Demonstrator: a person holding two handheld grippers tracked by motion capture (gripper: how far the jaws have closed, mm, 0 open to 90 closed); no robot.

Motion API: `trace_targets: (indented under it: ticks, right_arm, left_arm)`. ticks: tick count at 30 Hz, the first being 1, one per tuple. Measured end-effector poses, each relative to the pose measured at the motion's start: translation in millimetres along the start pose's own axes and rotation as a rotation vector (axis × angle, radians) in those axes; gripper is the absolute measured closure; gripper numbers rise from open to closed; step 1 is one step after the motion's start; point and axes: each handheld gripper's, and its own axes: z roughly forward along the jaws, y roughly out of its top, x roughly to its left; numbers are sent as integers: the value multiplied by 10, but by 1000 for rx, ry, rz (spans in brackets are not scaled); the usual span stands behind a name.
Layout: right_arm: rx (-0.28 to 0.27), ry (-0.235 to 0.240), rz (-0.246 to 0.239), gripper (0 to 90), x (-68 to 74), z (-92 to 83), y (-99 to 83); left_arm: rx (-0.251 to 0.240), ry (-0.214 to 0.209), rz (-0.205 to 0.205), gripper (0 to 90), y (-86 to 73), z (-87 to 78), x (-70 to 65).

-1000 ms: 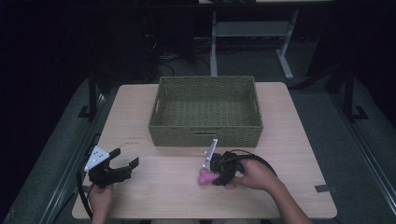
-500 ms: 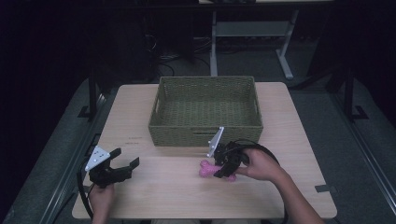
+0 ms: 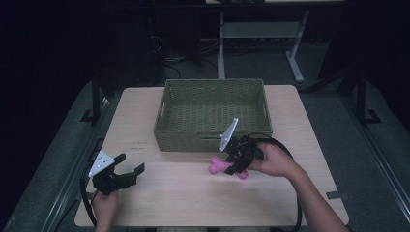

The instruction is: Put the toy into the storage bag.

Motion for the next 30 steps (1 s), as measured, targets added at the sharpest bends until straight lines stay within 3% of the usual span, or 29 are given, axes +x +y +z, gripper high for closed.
trace_targets:
  ticks: [14,30]
  right_arm:
    - [-27,-1,-2,582,-124,-269,39]
    - [-27,-17,-5,583,-262,-445,117]
  left_arm:
    - [-3,5,5,128,0,-7,5]
    - [-7,4,2,128,0,-14,11]
